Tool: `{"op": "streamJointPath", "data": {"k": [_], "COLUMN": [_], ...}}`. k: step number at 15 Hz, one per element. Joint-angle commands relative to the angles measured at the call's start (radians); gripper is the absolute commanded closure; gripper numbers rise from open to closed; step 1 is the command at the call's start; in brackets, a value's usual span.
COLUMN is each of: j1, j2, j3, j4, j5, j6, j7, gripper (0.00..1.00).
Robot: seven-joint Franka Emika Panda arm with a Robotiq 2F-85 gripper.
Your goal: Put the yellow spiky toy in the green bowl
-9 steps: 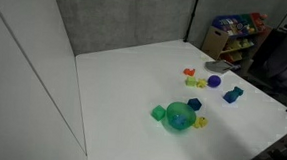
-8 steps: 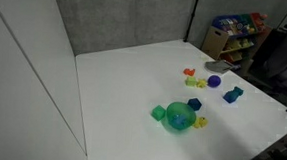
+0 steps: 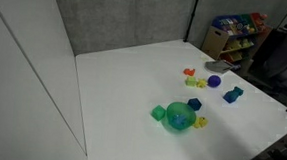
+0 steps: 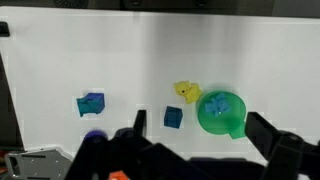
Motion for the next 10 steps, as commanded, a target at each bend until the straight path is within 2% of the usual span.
{"op": "streamJointPath", "data": {"k": [1, 6, 10], "j1": [-0.003, -0.004, -0.008], "j2": [0.0, 0.027, 0.095], "j3": [0.002, -0.001, -0.004], "j4": [0.002, 0.014, 0.035], "j5": [0.001, 0.005, 0.011], "j6": [-0.002, 0.01, 0.072], "j7": [-0.002, -0.001, 0.008], "gripper": [0.0, 0.0, 0.0]}}
